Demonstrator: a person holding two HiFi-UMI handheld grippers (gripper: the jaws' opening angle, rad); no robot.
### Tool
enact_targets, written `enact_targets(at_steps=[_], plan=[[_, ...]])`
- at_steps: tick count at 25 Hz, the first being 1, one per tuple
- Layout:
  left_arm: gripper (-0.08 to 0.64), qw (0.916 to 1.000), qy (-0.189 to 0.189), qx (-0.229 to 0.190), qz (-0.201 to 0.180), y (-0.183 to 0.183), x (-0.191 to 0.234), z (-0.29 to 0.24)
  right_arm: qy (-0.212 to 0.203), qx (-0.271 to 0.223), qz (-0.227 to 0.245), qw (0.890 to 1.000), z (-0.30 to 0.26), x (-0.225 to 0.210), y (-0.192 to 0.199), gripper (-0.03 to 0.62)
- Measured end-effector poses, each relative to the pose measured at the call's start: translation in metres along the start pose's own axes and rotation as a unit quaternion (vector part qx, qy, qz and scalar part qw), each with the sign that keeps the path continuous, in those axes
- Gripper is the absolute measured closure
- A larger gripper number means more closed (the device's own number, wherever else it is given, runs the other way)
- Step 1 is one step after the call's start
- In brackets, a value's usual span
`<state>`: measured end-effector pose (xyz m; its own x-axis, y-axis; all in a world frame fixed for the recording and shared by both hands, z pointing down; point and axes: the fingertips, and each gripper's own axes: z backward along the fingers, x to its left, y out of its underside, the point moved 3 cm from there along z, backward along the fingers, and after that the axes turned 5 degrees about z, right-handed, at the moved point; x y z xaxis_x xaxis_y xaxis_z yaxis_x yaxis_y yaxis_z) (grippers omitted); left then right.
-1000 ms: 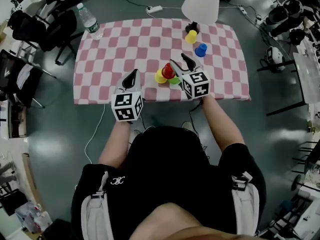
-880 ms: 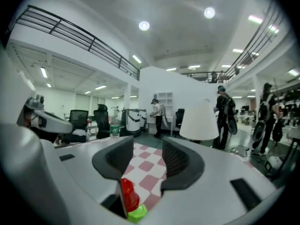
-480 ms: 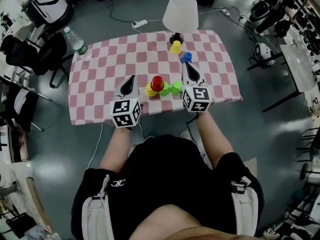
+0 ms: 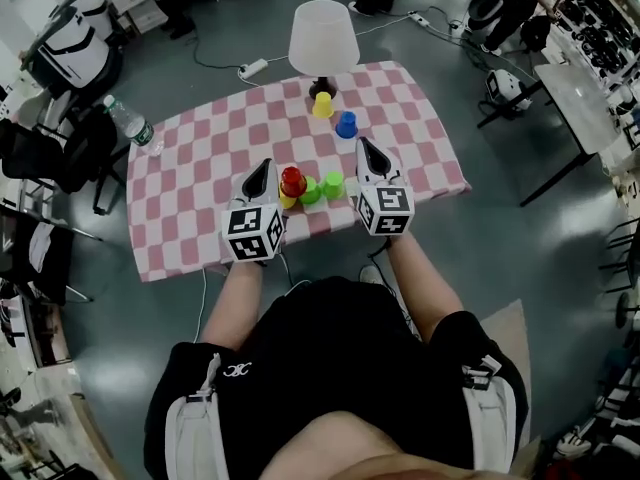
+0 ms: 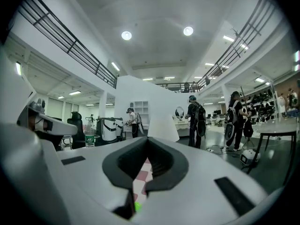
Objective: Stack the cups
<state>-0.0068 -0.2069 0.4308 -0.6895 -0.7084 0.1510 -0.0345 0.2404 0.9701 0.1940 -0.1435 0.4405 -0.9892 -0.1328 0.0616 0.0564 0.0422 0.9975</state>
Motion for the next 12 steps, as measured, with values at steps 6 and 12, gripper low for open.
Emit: enact_targets(at_steps=[6, 12], plan=[[0.545, 0.9999, -0.001, 0.008, -0.009, 0.0, -0.018, -0.016, -0.018, 0.012, 0.016, 1.0, -0.007, -0.03, 0.009, 0.589], [0.545, 0.9995, -0.03, 0.009, -0.007, 0.0, -0.036, -0.032, -0.074, 0.051, 0.024, 0.996, -0.04, -0.07, 0.037, 0.589]])
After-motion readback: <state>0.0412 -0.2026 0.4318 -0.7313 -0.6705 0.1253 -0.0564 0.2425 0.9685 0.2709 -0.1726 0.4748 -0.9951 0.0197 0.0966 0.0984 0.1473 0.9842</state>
